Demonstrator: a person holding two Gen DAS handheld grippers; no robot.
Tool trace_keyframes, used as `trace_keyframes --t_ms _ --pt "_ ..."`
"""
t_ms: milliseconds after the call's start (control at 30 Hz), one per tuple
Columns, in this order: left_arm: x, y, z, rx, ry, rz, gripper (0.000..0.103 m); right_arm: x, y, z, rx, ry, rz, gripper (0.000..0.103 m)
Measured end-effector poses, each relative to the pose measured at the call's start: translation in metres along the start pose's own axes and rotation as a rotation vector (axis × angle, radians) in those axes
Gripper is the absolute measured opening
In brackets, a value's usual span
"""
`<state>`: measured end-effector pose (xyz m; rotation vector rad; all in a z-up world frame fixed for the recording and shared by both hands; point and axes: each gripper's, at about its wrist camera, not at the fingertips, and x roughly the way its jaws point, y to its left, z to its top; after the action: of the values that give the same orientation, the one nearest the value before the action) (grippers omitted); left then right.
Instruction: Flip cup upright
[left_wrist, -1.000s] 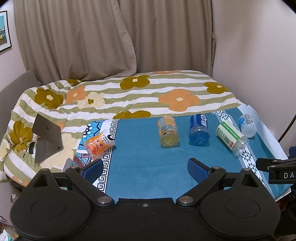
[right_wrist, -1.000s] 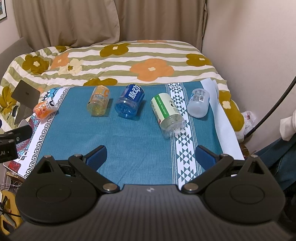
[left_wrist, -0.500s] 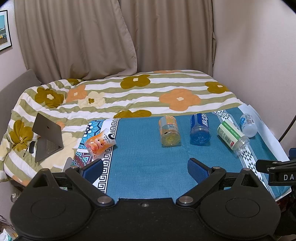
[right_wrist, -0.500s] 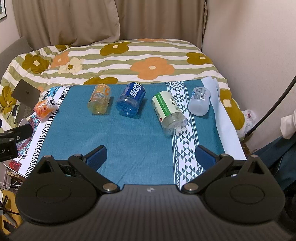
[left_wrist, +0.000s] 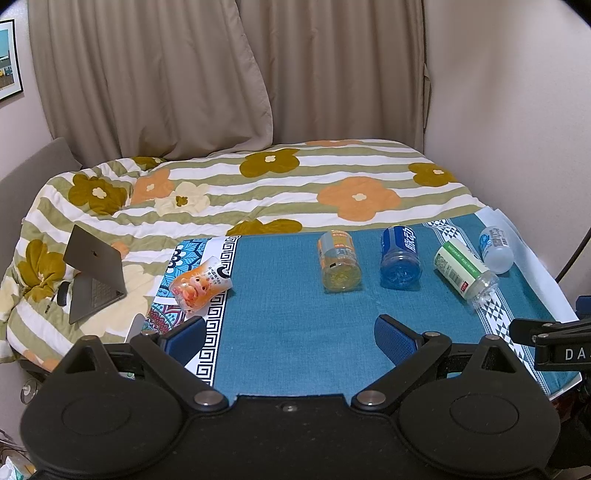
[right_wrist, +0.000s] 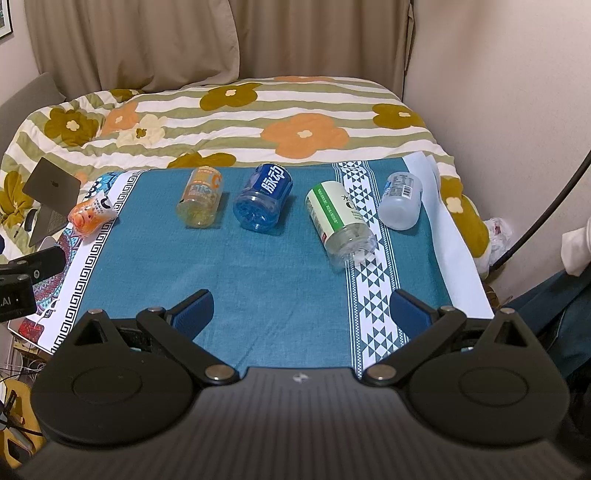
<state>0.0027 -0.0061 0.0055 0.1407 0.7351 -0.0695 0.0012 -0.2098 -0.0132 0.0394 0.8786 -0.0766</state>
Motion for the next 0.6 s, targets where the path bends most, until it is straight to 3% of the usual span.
trace_keyframes --t_ms 600 --pt "0.003 0.0031 0.0 0.005 0.003 -0.002 0.1 0.0015 0.0049 -0.0024 0.001 0.005 -0.002 0.103"
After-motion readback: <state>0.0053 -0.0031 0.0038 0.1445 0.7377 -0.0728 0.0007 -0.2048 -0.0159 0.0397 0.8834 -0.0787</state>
